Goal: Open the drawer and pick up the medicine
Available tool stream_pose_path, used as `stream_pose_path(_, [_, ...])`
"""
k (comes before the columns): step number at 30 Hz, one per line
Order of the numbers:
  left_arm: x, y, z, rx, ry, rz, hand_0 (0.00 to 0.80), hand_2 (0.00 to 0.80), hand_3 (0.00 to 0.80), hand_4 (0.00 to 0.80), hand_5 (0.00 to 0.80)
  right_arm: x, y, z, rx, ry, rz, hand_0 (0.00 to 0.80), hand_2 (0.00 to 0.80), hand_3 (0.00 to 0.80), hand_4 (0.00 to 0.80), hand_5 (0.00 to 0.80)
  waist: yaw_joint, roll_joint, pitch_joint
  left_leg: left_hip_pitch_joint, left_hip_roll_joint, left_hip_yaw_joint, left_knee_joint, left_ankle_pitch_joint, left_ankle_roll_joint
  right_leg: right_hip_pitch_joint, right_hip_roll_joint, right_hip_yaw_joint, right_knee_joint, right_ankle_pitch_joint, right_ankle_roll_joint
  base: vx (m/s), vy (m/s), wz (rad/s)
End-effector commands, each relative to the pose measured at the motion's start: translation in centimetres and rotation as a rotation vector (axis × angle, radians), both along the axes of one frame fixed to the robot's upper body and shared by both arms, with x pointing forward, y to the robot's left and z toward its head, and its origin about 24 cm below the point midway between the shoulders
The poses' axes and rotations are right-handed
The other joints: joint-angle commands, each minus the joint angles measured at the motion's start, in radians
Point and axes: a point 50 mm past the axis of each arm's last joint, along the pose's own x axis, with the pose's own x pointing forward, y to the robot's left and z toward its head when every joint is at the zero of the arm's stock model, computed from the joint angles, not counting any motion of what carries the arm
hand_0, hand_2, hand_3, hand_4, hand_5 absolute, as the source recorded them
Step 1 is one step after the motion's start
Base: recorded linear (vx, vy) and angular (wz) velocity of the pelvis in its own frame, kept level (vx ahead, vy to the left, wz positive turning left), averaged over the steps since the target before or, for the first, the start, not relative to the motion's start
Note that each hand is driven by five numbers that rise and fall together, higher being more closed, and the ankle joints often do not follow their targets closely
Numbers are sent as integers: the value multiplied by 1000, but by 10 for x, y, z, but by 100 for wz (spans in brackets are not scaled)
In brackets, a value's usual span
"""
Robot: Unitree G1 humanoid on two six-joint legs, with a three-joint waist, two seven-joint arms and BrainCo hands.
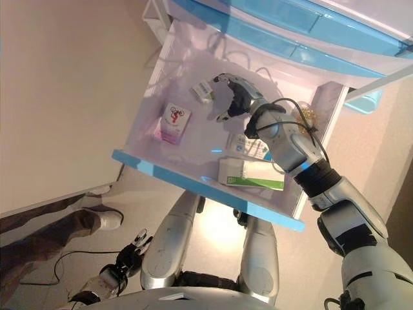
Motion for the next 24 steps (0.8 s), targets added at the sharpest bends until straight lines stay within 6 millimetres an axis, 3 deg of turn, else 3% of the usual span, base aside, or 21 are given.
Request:
stream_pose_path(1, [-21,-11,-9,-5,75,-71,0,0,0,0,0,-2,19,16,-29,-98,67,0,0,0,0,0,26,39,-44,70,-10,60,-45,-100,62,-59,17,14,78,34,-6,20,-1,13])
stream_pose_path(24, [-27,-17,-12,-13,96,-94,0,0,0,0,0,10,33,11,-98,-89,52,0,0,0,0,0,62,59,-44,71,-21,35,-33,-93,59,-50,2,-4,106,9,-22,9,0,2])
